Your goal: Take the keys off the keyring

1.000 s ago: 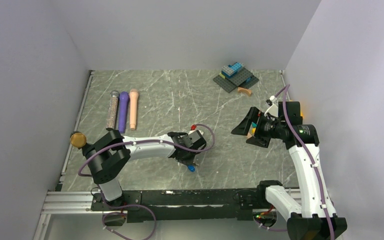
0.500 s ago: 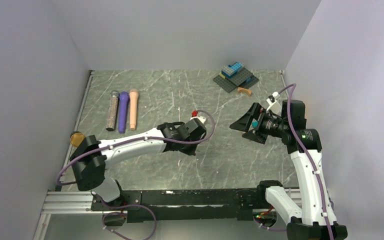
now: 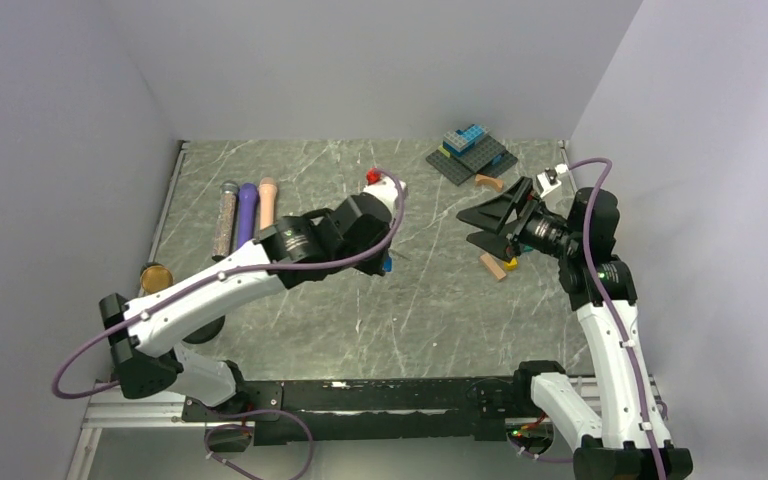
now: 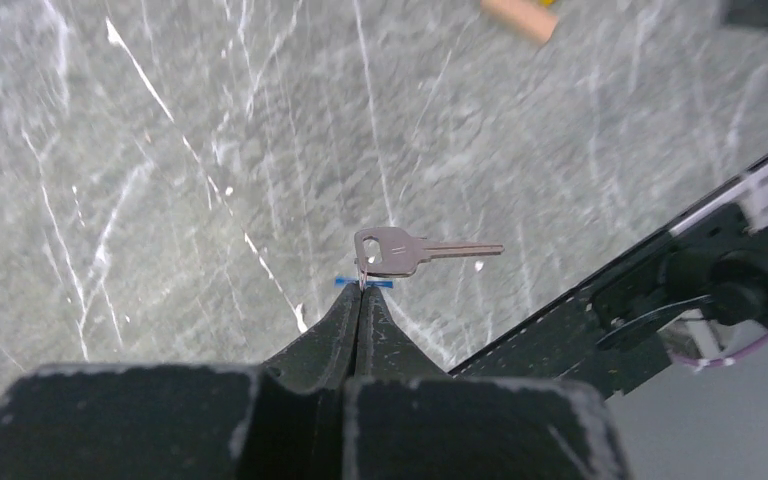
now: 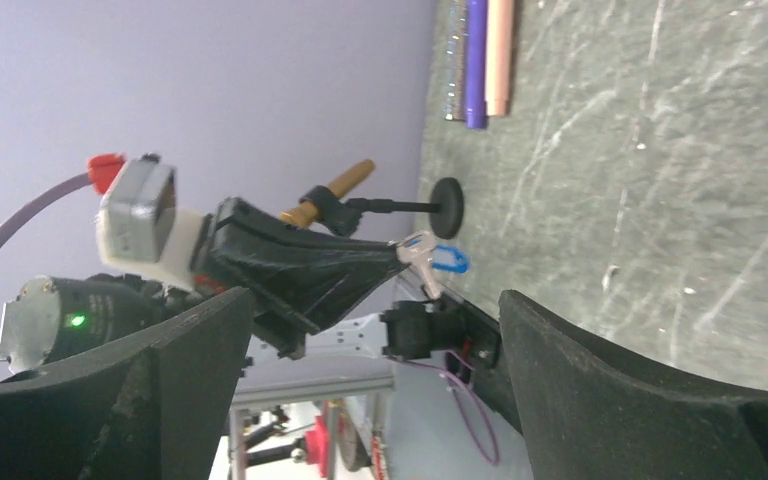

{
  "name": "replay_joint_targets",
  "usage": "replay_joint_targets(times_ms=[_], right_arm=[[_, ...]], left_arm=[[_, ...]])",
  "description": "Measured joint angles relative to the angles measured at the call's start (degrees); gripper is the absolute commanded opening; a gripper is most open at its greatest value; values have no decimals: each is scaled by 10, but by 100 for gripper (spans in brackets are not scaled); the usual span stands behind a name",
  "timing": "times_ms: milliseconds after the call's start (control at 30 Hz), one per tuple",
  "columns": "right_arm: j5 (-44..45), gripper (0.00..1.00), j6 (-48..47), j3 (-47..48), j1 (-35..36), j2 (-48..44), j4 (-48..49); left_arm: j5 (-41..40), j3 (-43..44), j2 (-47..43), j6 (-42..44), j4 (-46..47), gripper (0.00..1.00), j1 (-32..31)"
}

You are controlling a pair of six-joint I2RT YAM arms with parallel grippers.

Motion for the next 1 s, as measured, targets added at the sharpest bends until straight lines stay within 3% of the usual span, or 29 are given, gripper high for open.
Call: replay_joint_targets(times_ms=[233,433,633,1000], right_arm=[[-2,91,125,-21,21,2,99],[34,88,222,-24,125,29,186],[71,86,279,-11,211,81,227],[105,74,354,-2,254,106,277]], left_arm=[[-17,73,-45,21,-6,0,0],[-26,102,-69,35,-6,0,0],[-33,116,-69,40,-6,0,0],[-45,116,-69,42,-5,0,0]])
